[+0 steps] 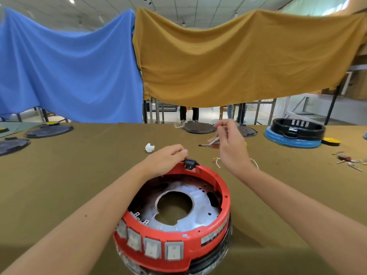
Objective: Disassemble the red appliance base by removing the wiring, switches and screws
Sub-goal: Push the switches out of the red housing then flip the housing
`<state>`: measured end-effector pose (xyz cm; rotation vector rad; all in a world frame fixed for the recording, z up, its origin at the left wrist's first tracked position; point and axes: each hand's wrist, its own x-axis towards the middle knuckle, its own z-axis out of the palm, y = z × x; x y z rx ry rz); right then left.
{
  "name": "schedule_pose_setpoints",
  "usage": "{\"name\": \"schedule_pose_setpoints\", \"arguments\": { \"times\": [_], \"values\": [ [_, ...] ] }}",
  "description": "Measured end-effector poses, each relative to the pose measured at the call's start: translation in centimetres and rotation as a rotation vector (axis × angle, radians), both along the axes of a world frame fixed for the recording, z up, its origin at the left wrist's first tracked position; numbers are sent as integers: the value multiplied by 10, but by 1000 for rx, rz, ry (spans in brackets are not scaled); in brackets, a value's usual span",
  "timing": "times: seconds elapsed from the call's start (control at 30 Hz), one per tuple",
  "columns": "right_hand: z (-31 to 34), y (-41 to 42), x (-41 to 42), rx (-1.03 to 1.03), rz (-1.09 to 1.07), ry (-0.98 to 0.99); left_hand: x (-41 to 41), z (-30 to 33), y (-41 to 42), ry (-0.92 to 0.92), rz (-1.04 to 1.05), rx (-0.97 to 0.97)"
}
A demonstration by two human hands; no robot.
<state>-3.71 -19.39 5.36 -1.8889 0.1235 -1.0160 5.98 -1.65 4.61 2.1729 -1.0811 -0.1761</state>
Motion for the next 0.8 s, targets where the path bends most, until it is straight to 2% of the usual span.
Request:
{"name": "schedule_pose_setpoints", "arguments": {
  "times": [0.07,0.17,0.3,0.43,0.6,0.7,0.8],
  "values": [
    [-1,10,-7,-263,-36,22,1,5,1,64,13,-51],
    [-2,21,-9,-645,-48,163,8,17,12,51,16,78],
    [-2,35,-2,-775,31,341,13,15,35,-96,-38,321],
    [-7,39,9,-904,-17,561,8,-3,43,-123,-32,229],
    [-12,40,9,-862,-3,486,12,-5,42,-80,-32,207],
    [-13,39,8,-690,-30,342,13,-6,43,-95,-26,211],
    [-15,33,7,-502,10,356,12,-6,44,-116,-7,213]
  ]
}}
